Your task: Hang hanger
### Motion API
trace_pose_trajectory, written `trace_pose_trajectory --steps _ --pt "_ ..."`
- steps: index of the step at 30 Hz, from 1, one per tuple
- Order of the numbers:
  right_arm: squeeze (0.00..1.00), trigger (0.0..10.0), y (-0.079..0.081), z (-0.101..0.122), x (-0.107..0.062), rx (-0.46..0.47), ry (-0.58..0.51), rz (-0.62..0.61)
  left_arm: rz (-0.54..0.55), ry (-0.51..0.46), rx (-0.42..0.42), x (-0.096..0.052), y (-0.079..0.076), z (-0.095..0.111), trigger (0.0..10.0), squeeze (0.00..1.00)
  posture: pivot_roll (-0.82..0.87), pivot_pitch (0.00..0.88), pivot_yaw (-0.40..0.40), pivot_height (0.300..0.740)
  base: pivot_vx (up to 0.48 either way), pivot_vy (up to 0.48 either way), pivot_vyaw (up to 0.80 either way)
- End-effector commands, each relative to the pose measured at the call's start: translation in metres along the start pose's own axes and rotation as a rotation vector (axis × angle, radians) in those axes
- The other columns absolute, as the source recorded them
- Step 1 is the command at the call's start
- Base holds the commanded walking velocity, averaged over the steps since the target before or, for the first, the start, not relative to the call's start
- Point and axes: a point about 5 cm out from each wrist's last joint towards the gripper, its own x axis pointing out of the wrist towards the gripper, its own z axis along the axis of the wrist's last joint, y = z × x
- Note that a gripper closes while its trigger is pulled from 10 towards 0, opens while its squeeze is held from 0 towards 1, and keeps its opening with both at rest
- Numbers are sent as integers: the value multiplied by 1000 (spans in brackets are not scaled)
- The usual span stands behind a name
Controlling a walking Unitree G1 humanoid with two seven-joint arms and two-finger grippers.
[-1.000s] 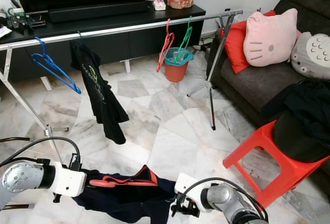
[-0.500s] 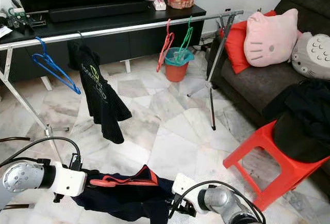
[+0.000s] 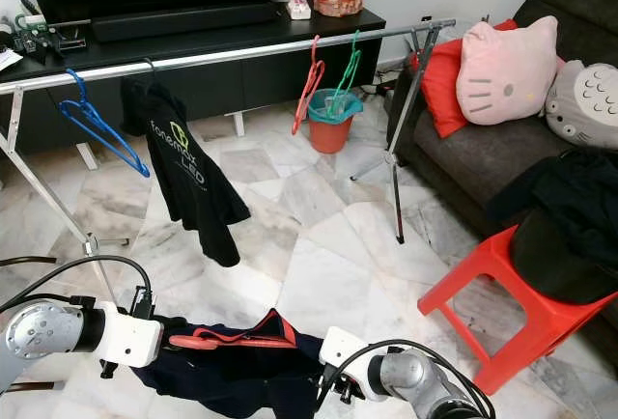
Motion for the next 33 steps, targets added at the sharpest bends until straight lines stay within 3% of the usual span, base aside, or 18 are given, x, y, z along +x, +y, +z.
trace_pose_trajectory --steps 1,21,24,30,33 --pt "0 0 -1 -1 -1 -12 5 -2 27 -25 27 -2 9 6 10000 0 55 0 -66 740 0 0 0" --pt "0 0 -10 -5 -6 -40 53 -67 28 -38 22 0 8 11 10000 0 47 0 -59 740 0 0 0" --pt "0 0 -14 -4 -9 -85 64 -75 -9 -28 26 -2 -4 8 10000 0 46 0 -58 740 0 0 0" --pt "0 0 -20 -8 -15 -151 107 -71 -57 32 80 -6 -11 0 10000 0 48 0 -59 740 0 0 0" --pt "0 0 -24 -7 -17 -166 112 -68 -56 127 121 -10 -7 -13 10000 0 48 0 -59 740 0 0 0"
